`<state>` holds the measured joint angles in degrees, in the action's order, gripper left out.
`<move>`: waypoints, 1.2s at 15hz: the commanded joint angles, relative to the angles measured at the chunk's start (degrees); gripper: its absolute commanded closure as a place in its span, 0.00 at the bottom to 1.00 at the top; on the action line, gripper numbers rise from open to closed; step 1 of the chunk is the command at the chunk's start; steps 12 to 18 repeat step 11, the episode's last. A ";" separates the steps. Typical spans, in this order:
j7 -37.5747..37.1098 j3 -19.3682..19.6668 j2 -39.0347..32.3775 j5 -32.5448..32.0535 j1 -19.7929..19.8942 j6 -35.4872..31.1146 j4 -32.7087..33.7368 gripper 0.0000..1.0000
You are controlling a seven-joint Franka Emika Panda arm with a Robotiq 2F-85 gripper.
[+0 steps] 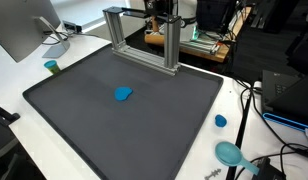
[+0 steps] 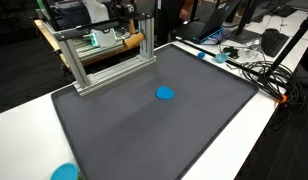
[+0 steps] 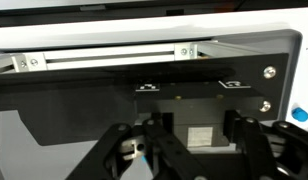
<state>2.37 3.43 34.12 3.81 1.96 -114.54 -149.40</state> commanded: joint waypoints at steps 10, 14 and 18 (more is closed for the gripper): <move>0.97 4.29 2.99 -0.20 5.12 -1.00 -0.26 0.00; 2.09 5.62 4.32 -0.21 6.07 -2.08 -0.80 0.00; 2.09 5.62 4.32 -0.21 6.07 -2.08 -0.80 0.00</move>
